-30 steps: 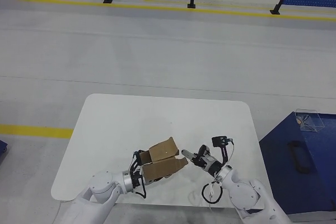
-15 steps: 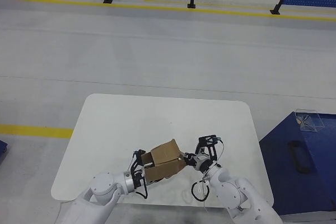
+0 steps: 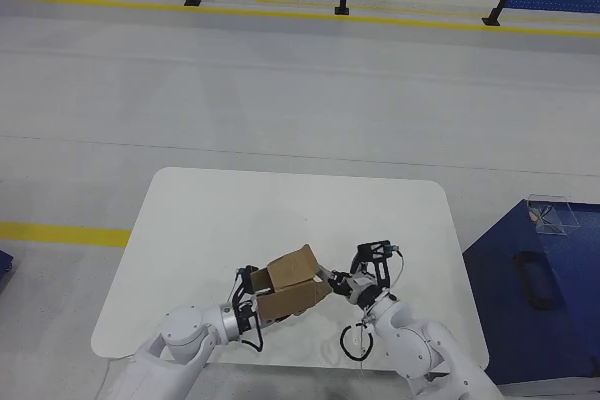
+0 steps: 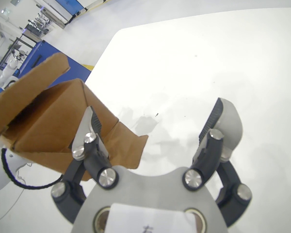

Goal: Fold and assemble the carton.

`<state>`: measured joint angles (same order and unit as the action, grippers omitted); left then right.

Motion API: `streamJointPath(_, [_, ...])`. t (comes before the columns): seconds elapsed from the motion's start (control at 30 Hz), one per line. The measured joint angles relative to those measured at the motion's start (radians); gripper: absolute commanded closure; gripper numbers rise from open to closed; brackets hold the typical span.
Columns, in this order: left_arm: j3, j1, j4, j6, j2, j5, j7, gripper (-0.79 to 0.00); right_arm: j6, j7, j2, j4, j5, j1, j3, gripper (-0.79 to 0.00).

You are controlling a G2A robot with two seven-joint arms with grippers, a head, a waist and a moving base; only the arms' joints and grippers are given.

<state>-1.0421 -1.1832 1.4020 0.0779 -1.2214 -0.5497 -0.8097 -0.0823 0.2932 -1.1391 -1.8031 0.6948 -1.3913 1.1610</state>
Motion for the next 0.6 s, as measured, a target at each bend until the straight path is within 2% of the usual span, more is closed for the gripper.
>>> streamJointPath(0.17, [-0.011,0.001,0.001,-0.002,0.001,-0.020,-0.010,0.000,0.032,0.033,0.010,0.065,-0.049,-0.027,0.089,-0.785])
streamJointPath(0.3, [-0.012,0.002,0.005,0.000,0.000,-0.023,-0.012,0.000,0.062,0.139,0.006,0.130,-0.084,-0.016,0.054,-0.785])
streamJointPath(0.43, [-0.004,0.008,0.007,0.006,-0.002,-0.021,-0.012,0.000,0.116,0.221,-0.002,0.142,-0.187,-0.004,0.015,-0.785])
streamJointPath(0.6, [0.005,0.013,0.005,0.008,-0.004,-0.019,-0.011,0.000,0.158,0.235,-0.003,0.119,-0.289,-0.003,0.039,-0.785])
